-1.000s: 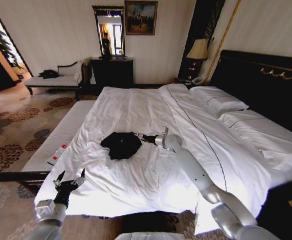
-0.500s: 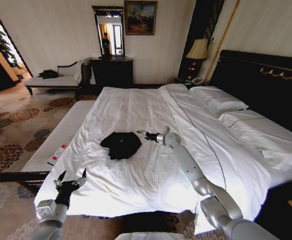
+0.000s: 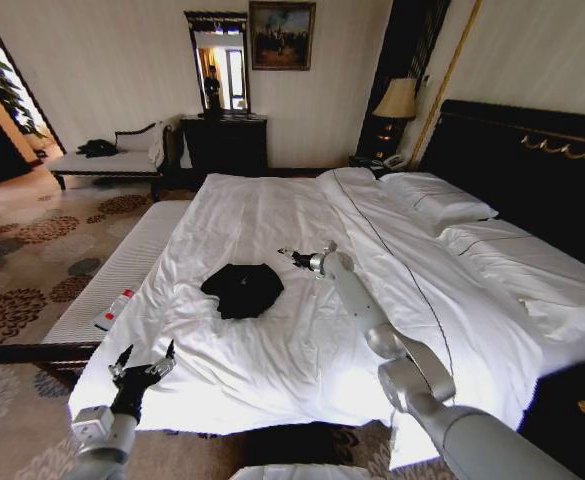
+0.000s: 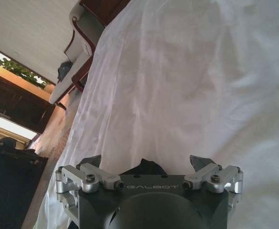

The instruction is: Fold the clothes on the bed.

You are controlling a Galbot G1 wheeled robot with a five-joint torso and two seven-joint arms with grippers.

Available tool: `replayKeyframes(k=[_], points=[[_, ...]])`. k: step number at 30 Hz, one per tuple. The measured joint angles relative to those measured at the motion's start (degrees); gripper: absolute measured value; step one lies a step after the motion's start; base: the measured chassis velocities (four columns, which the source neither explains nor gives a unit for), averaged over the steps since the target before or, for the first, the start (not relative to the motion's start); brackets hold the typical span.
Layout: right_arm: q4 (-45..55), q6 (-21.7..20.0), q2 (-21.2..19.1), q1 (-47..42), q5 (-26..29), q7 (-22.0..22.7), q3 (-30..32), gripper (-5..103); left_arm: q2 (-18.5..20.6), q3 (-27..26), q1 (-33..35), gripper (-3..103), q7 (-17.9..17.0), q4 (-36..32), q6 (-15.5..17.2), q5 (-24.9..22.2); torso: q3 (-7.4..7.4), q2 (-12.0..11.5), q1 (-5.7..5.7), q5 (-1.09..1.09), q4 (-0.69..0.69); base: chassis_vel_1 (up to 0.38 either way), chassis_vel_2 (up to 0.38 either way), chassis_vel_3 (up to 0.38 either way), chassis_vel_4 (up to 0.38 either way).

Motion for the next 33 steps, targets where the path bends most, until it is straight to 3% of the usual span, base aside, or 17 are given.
replayKeyframes(k=[21, 33], points=[[-4.33, 4.24, 4.07, -2.35, -6.37, -3.61, 1.38, 100, 0.33, -0.26, 0.78, 99, -0.13, -0.65, 0.02, 0.93, 0.0, 0.0, -0.01, 0.0, 0.02, 0.0, 0.0, 0.0, 0.0], [-2.4, 9.46, 3.11, -5.05, -7.97, -5.46, -1.26, 100, 0.39, 0.32, 0.31, 99, -0.1, -0.3, 0.0, 0.95, 0.0, 0.0, -0.01, 0.0, 0.0, 0.0, 0.0, 0.0, 0.0]])
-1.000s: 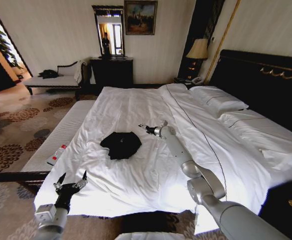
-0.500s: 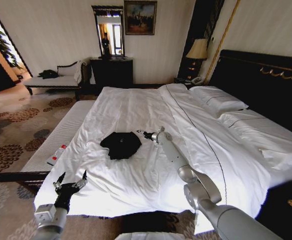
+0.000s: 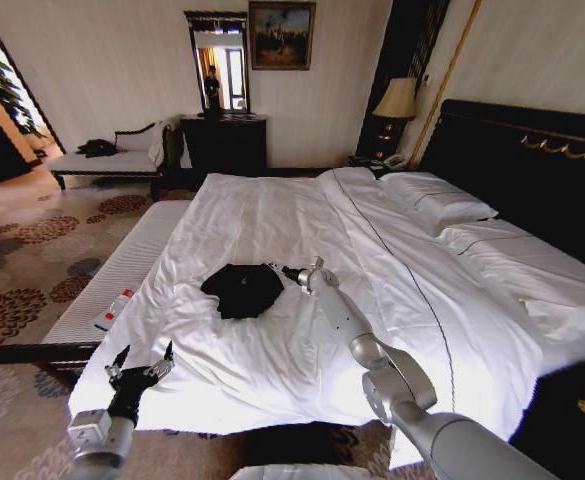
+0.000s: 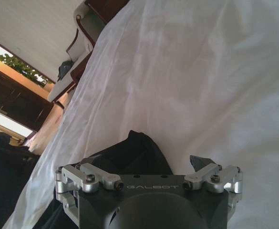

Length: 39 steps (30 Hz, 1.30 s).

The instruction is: Fold the clothes on the bed.

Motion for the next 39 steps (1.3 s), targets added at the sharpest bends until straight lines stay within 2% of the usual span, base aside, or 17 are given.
replayKeyframes(k=[13, 26, 39], points=[[0.44, 1.84, 0.53, -1.8, 0.02, 1.3, -1.87, 100, 0.67, -0.25, -0.03, 99, 0.07, 0.23, -0.04, -0.26, 0.0, 0.0, -0.01, 0.0, 0.01, -0.005, 0.006, 0.004, -0.003], [0.82, 1.19, -0.88, -1.55, 1.07, 2.32, -1.79, 100, 0.23, -0.18, -0.03, 99, 0.23, 0.25, -0.19, 0.06, 0.01, 0.0, 0.01, 0.0, 0.0, -0.096, 0.092, 0.095, -0.1], [-0.13, 0.59, -0.04, -0.97, 0.95, 2.98, -1.34, 100, 0.11, -0.18, 0.19, 99, 0.47, 0.05, -0.18, 0.13, 0.0, 0.0, -0.01, 0.01, 0.01, -0.019, 0.021, 0.02, -0.025]])
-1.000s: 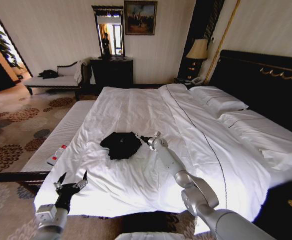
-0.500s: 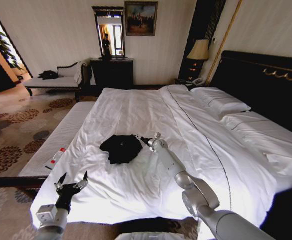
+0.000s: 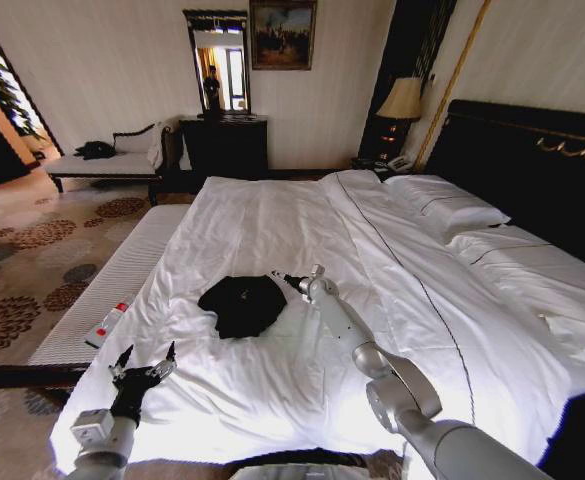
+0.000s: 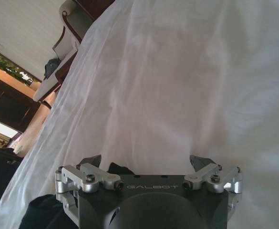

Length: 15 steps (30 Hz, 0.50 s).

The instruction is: Fold the clothes on the bed.

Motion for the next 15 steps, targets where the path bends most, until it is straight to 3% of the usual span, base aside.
replayKeyframes(k=[15], points=[[1.38, -1.63, -0.43, -2.29, 0.66, 1.52, 1.1, 100, 0.05, 0.2, 0.01, 99, 0.07, -0.16, 0.05, 0.14, 0.0, 0.0, 0.01, 0.0, -0.01, -0.011, 0.013, 0.013, -0.013]])
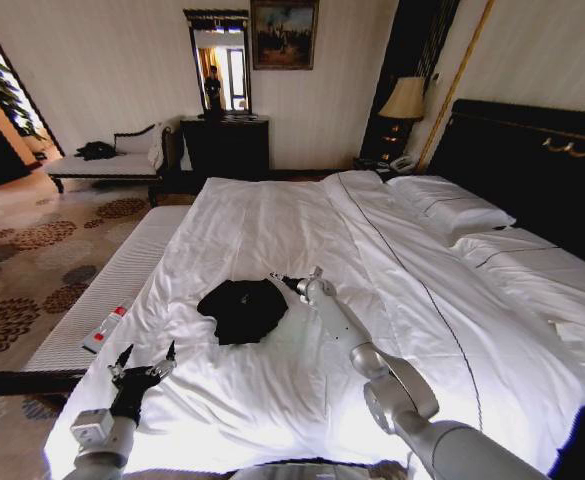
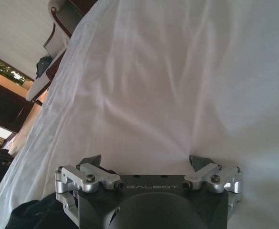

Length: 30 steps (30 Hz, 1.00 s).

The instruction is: Fold the clothes on the bed.

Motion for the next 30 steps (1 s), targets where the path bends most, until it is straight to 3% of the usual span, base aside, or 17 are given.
replayKeyframes(k=[9, 11, 14, 16, 18, 20, 23, 30], points=[[1.83, -1.27, -0.27, -1.95, 1.39, 0.3, 0.16, 102, 0.06, 0.03, 0.15, 99, 0.0, -0.21, 0.0, 0.22, 0.0, 0.0, 0.0, 0.0, 0.0, 0.0, 0.0, 0.0, 0.0], [1.87, -1.36, -0.17, -2.12, 1.45, 0.31, 0.17, 97, 0.06, 0.03, 0.25, 99, 0.0, -0.27, 0.01, 0.26, 0.0, 0.0, 0.0, -0.01, -0.01, 0.0, 0.0, 0.0, 0.0], [1.84, -1.48, 0.16, -2.29, 1.45, 0.28, 0.19, 82, 0.05, -0.12, 0.38, 99, 0.0, -0.34, 0.0, 0.28, 0.0, 0.0, -0.01, 0.0, 0.0, 0.0, 0.0, 0.0, 0.0], [1.84, -1.5, 0.21, -2.32, 1.45, 0.28, 0.19, 82, 0.04, -0.13, 0.39, 99, 0.0, -0.35, 0.01, 0.28, 0.0, 0.01, -0.01, -0.01, 0.0, 0.0, 0.0, 0.0, 0.0], [1.95, -1.62, 0.4, -2.61, 1.46, 0.25, 0.22, 64, 0.02, -0.14, 0.35, 99, 0.0, -0.35, 0.0, 0.28, 0.0, 0.0, 0.0, -0.01, 0.01, 0.0, 0.0, 0.0, 0.0], [2.08, -1.68, 0.43, -2.79, 1.46, 0.23, 0.22, 64, 0.02, -0.14, 0.3, 99, 0.01, -0.35, 0.0, 0.27, 0.0, 0.0, 0.0, -0.01, 0.0, 0.0, 0.0, 0.0, 0.0], [2.66, -1.84, 0.44, -3.33, 1.61, 0.22, 0.19, 48, -0.05, -0.14, 0.18, 99, 0.02, -0.2, -0.01, 0.22, 0.01, 0.0, 0.0, 0.0, 0.0, 0.0, 0.0, 0.0, 0.0], [3.88, -2.11, 0.39, -3.74, 2.48, 0.31, -0.18, 33, -0.26, -0.06, 0.02, 99, 0.08, 0.18, -0.08, 0.2, 0.01, 0.0, 0.01, 0.0, 0.02, 0.0, 0.0, 0.0, 0.0]])
